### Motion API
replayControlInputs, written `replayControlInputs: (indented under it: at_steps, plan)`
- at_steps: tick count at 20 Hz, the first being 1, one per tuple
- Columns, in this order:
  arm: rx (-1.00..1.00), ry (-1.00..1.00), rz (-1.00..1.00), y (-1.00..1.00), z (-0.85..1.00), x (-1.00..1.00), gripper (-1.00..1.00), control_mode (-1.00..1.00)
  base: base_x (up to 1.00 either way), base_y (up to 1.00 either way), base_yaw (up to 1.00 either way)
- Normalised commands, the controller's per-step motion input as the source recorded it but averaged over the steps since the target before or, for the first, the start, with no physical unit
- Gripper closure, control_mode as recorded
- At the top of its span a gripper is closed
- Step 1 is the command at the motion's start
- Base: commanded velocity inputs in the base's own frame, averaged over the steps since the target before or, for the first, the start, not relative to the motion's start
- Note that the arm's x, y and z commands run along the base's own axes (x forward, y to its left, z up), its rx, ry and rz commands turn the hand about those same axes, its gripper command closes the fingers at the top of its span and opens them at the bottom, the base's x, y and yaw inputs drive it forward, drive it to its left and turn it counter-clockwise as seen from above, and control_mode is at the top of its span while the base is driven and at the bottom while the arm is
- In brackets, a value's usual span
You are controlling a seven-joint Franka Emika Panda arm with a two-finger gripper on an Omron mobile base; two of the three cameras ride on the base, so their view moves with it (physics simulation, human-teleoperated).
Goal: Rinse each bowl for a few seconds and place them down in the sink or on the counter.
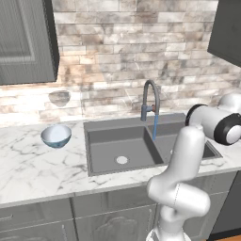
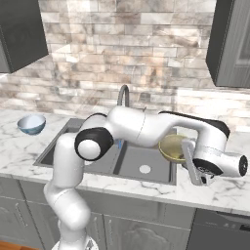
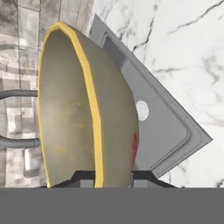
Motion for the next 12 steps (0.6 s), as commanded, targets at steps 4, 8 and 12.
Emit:
replayControlInputs:
  at_steps: [4,8,12]
  plan:
    - [-0.04,0.06,-0.23,0.0,-0.07,0.0,1.0,-1.0,0.0,0.0,0.0]
    - [-0.05,0.08,-0.22,0.0,-0.05,0.0,1.0,-1.0,0.0,0.0,0.0]
    - [-0.05,0.1,-0.19,0.02,-0.04,0.0,1.0,-1.0,0.0,0.0,0.0]
